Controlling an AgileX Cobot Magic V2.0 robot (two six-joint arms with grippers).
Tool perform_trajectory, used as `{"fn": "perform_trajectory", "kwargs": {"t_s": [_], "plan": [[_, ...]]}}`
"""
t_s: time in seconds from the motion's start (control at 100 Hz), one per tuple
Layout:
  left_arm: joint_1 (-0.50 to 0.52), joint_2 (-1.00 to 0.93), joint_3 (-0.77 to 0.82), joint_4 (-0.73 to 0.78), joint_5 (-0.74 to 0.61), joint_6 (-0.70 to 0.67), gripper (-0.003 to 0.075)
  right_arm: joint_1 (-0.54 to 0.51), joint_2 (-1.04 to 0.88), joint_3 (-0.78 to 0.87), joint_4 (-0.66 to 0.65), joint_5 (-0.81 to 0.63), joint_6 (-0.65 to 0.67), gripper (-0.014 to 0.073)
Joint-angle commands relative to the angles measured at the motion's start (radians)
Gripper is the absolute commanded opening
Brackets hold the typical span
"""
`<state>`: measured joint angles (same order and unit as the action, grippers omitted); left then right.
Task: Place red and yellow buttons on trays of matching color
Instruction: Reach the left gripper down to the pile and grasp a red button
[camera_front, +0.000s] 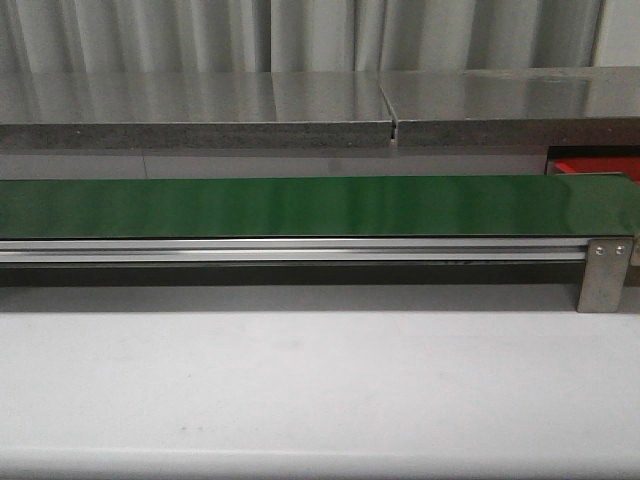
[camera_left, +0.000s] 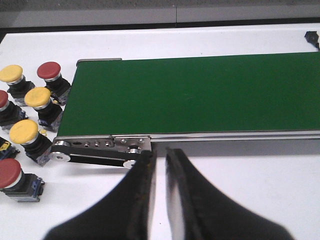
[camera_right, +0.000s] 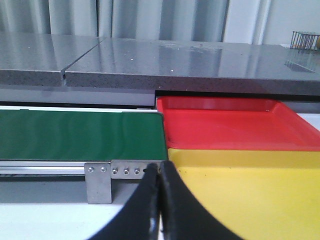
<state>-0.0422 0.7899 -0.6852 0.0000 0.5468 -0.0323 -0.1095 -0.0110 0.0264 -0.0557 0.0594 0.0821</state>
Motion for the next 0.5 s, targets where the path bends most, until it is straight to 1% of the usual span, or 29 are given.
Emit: {"fn": "perform_trajectory", "kwargs": {"t_s": [0.0, 0.06, 0.09, 0.13, 0.2, 0.29, 0.49], "plan": [[0.003, 0.037, -0.055, 0.0, -0.06, -0.007, 0.0294, -0.007, -0.012, -0.022, -0.011, -0.075, -0.004, -0.0074], [0.005, 0.061, -0.069, 0.0, -0.06, -0.009, 0.0428, -0.007, -0.012, -0.022, -0.011, -0.075, -0.004, -0.0074], [0.01, 0.074, -0.076, 0.0, -0.06, -0.016, 0.0469, -0.007, -0.012, -0.022, -0.011, -0.075, -0.004, -0.0074], [0.021, 0.088, -0.084, 0.0, -0.058, -0.037, 0.0503, -0.007, -0.012, -0.022, -0.011, -0.075, -0.004, -0.0074], [0.052, 0.113, -0.095, -0.007, -0.054, -0.043, 0.0496, -0.007, -0.012, -0.022, -0.011, -0.075, -0.004, -0.0074], [0.105, 0.15, -0.119, -0.011, -0.012, -0.043, 0.0492, -0.007, -0.012, -0.022, -0.011, -0.075, -0.004, -0.0074], [0.259, 0.227, -0.179, -0.056, 0.085, -0.043, 0.0492, -0.007, -0.012, -0.022, -0.011, -0.075, -0.004, -0.0074]]}}
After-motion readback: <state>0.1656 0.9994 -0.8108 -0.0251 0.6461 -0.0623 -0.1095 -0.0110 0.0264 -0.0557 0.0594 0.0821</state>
